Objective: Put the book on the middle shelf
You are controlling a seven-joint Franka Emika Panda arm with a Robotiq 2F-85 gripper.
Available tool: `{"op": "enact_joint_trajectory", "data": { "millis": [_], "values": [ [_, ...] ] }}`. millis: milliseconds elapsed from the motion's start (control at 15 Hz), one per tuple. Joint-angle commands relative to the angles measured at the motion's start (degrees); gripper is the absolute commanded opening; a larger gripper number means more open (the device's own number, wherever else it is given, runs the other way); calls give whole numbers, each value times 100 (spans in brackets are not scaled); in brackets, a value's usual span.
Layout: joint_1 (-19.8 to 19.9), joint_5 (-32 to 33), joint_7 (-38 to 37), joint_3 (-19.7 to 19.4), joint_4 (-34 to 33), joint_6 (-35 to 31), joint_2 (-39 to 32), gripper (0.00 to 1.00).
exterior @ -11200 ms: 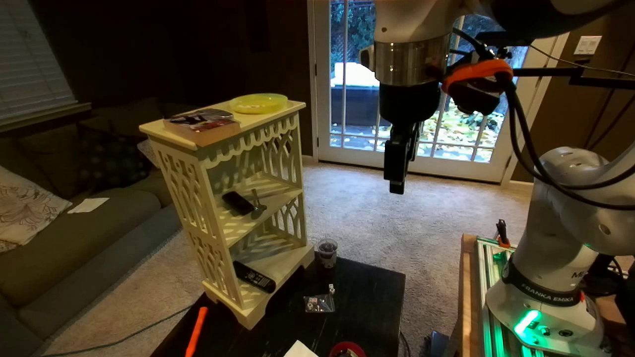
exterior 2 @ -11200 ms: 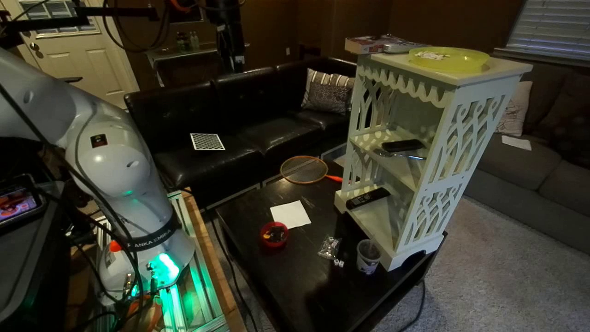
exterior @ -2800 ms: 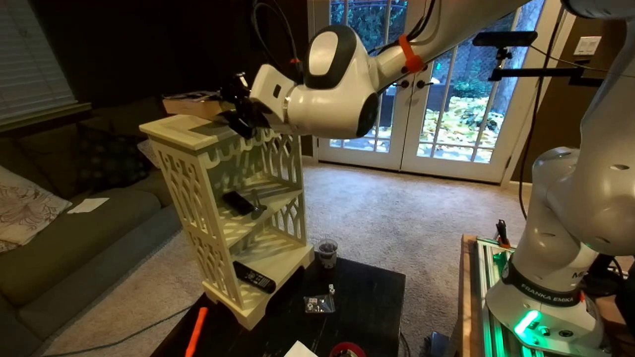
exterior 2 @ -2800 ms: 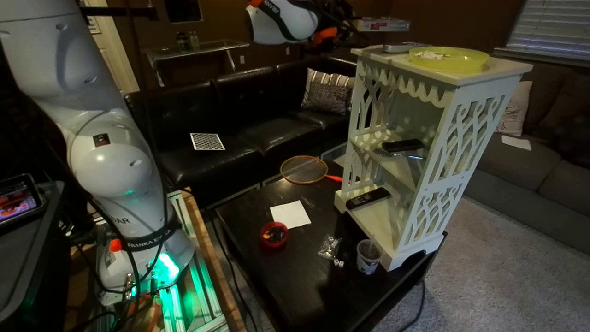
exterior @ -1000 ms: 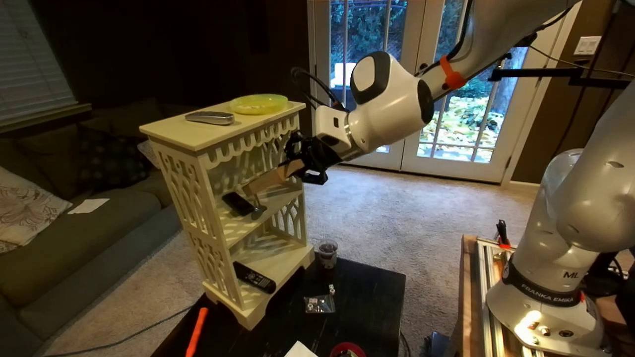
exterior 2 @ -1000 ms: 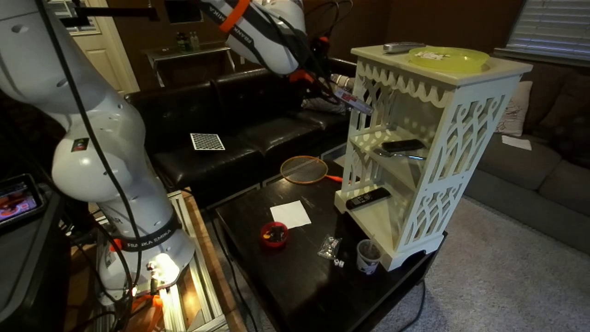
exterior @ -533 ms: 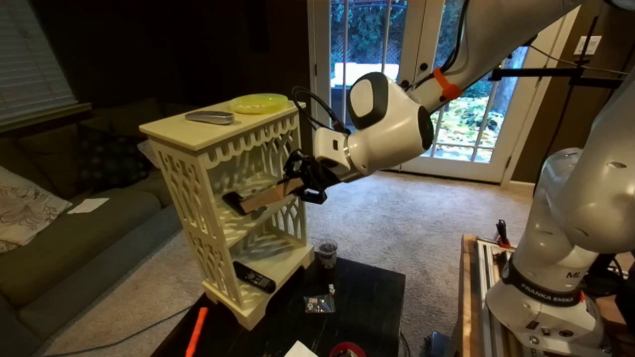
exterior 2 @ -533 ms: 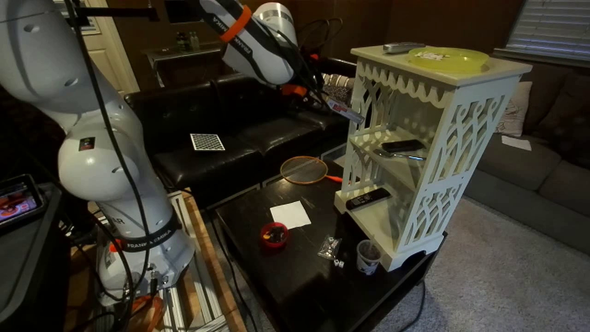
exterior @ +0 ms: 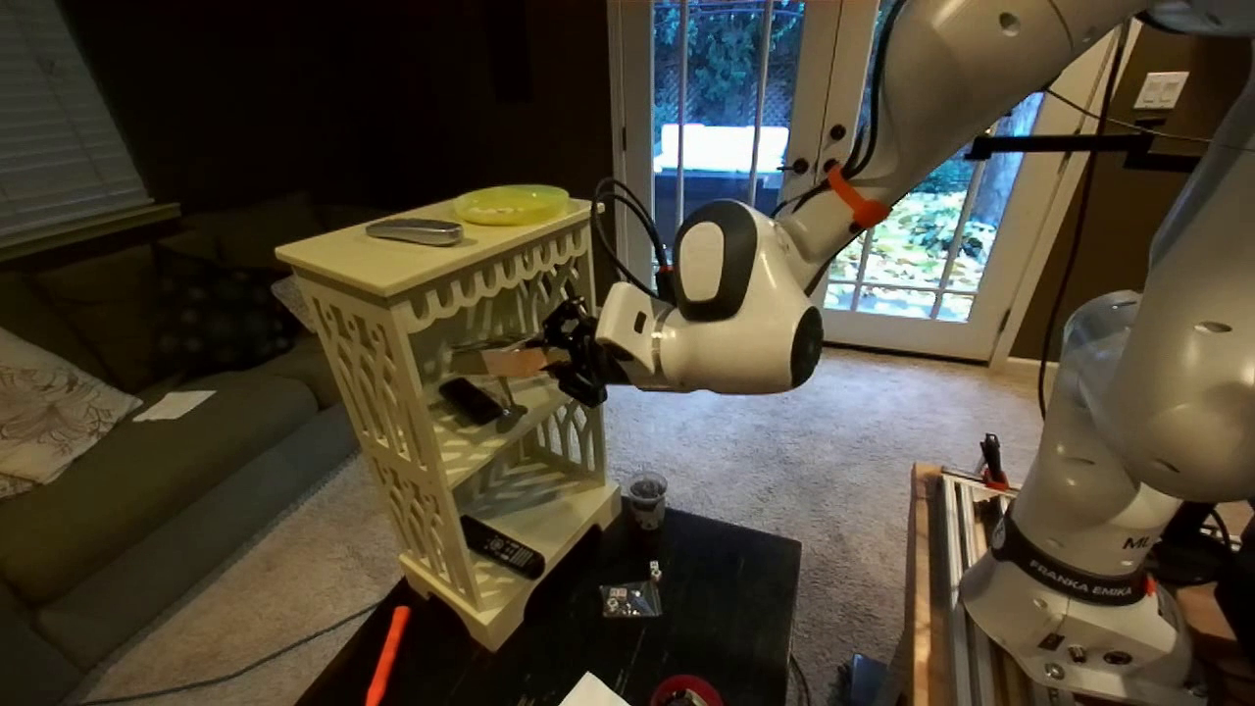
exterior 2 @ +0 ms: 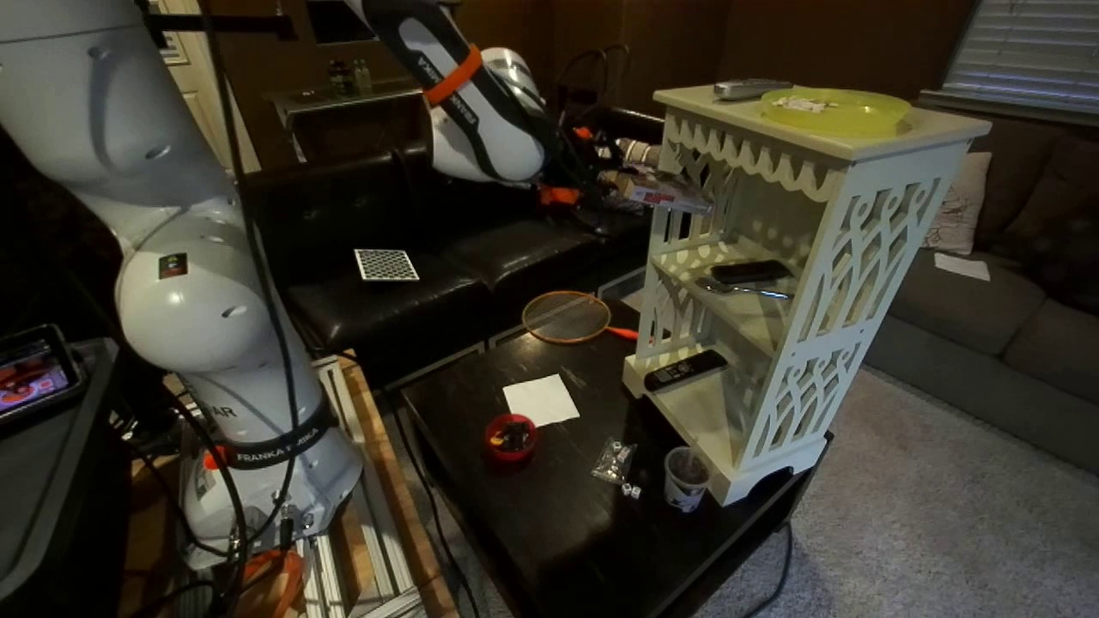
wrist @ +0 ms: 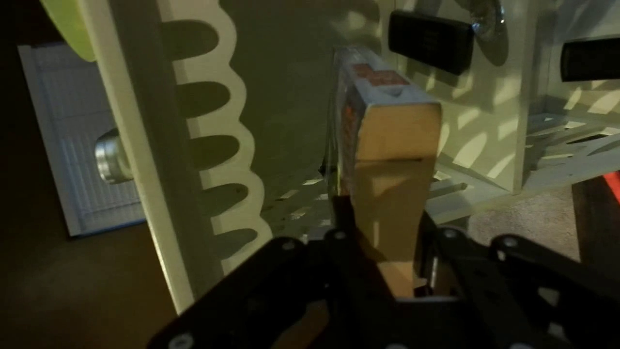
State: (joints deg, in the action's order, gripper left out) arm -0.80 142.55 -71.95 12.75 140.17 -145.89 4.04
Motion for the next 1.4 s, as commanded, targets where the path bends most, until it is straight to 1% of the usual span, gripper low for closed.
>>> {"op": "enact_joint_trajectory", "data": {
  "millis": [0, 133, 200, 400, 467, 533, 600, 733, 800, 867, 1000, 1200, 1333],
  "values": [
    [-399, 390, -827, -259, 98, 770, -567, 7],
    [-618, 88, -919, -79, 120, 1356, -774, 7],
    [-720, 114, -963, 11, 117, 1633, -893, 7],
    [-1137, 140, -514, 329, 157, 2482, -1167, 7],
    [-1197, 291, -424, 356, 159, 2694, -1280, 7],
    [-1294, 268, -234, 417, 171, 2872, -1351, 7],
    [-1422, 107, 49, 513, 196, 3022, -1372, 7],
    [-1494, 142, 346, 554, 263, 3296, -1462, 7],
    [-1858, 153, 385, 144, 313, 3463, -1497, 7],
    [-1944, 153, 480, 17, 355, 3648, -1548, 7],
    [-2257, 153, 620, -408, 426, 3888, -1582, 7],
    [-2953, 144, 877, -1185, 577, 3948, -1529, 7],
    [-3389, 143, 1064, -1681, 570, 3848, -1664, 7]
  ]
}}
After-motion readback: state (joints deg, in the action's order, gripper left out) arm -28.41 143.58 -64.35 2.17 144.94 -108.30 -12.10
